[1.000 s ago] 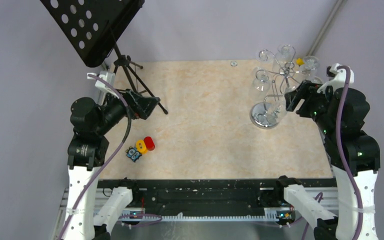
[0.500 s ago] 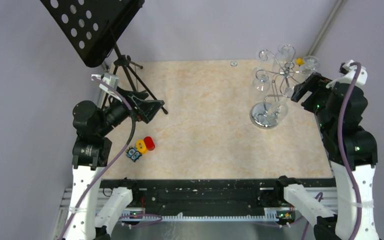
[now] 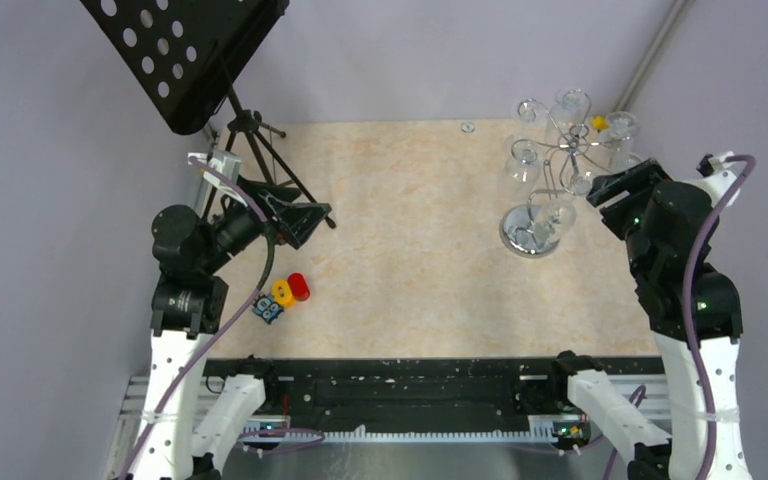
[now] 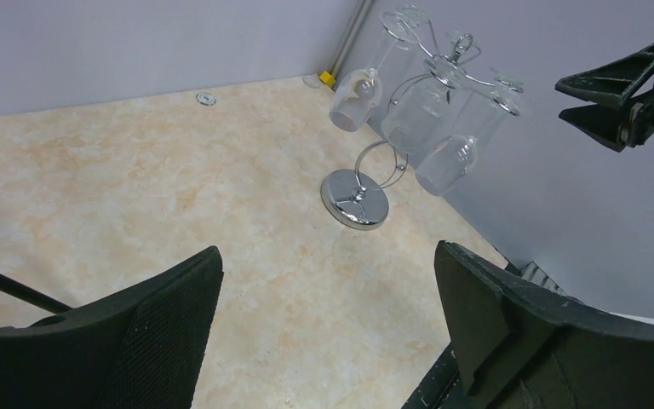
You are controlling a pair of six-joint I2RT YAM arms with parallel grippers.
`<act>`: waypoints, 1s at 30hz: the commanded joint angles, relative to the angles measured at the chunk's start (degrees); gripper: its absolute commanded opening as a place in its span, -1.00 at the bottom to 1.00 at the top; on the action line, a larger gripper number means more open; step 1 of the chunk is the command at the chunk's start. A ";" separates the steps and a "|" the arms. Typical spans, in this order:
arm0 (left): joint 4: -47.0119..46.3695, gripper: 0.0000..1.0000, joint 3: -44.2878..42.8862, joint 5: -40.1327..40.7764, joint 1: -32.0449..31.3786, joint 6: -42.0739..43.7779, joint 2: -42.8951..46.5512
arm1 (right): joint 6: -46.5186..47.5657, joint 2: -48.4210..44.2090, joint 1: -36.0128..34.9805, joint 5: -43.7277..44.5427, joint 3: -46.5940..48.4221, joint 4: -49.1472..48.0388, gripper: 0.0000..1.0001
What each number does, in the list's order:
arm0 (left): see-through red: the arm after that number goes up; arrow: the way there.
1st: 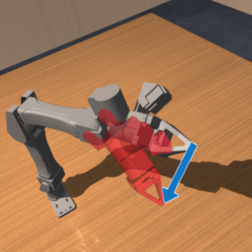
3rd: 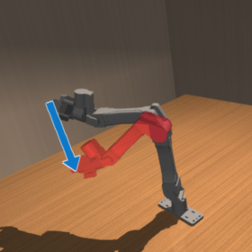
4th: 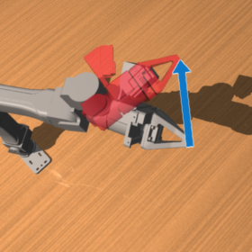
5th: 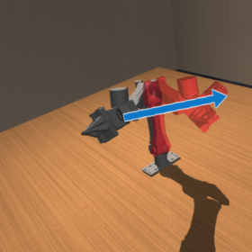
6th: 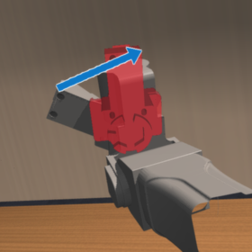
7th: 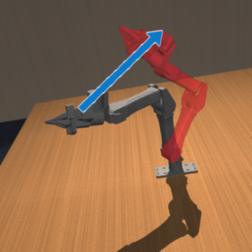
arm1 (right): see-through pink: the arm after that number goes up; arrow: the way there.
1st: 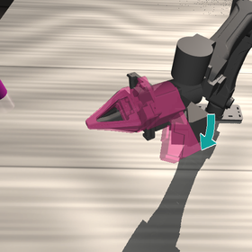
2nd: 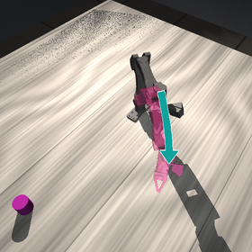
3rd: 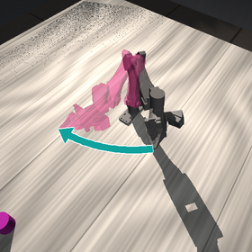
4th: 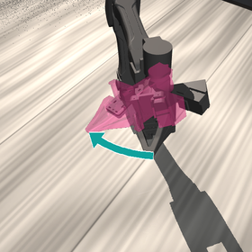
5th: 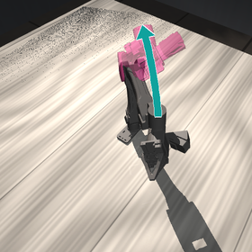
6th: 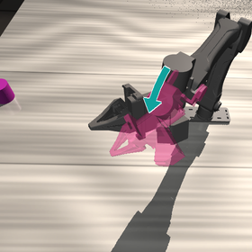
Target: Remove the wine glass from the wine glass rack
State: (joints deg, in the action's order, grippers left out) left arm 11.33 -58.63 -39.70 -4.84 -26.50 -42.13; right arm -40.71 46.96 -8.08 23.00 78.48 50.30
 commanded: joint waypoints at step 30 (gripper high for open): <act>-6.88 0.95 4.49 -0.95 0.27 0.63 -1.30 | -21.90 -9.14 0.52 1.36 -17.30 -15.36 0.10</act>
State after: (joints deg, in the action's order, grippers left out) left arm 7.27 -54.41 -39.88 -4.84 -26.89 -43.77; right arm -60.23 39.03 -8.08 24.43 63.70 39.22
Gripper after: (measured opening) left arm 0.975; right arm 0.569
